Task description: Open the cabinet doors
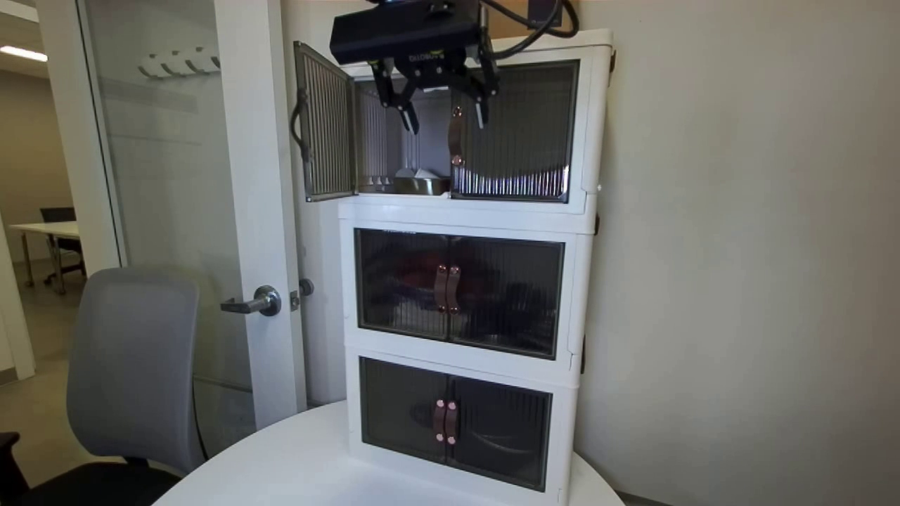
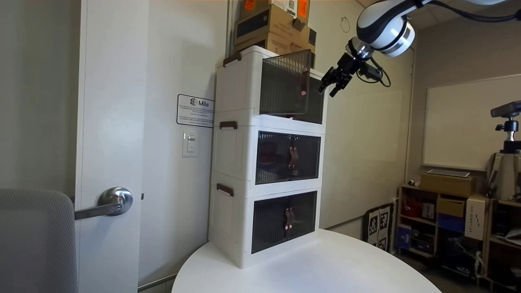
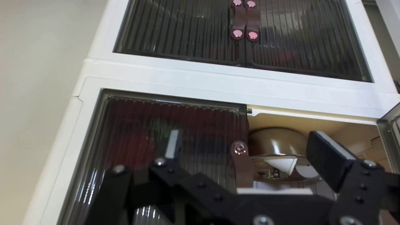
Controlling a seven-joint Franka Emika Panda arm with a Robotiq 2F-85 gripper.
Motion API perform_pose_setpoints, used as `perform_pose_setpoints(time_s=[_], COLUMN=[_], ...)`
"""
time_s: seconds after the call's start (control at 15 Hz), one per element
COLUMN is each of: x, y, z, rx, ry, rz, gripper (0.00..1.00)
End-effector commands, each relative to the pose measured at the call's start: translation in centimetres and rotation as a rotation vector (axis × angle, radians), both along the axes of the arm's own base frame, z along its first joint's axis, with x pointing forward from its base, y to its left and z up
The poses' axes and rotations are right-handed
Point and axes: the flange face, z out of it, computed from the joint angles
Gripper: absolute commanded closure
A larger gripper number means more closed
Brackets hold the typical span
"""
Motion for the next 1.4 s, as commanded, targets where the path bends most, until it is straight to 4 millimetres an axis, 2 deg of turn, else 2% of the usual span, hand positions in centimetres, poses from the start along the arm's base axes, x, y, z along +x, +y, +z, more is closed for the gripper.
perform_pose_setpoints(time_s=[0.0, 0.27, 0.6, 0.93, 1.13, 1.33], x=[0.0, 0.4, 1.6, 4.2, 6.2, 8.2], y=[0.4, 0.9, 2.0, 1.9, 1.0, 1.0], z=[0.4, 0.6, -0.1, -1.1, -1.0, -0.6], rx=[-0.013, -0.046, -0.062, -0.073, -0.088, -0.099], ry=[-0.042, -0.072, -0.079, -0.121, -0.154, -0.188], rz=[-0.006, 0.0, 0.059, 0.049, 0.026, 0.029], gripper=[0.0, 0.0, 0.0, 0.0, 0.0, 0.0])
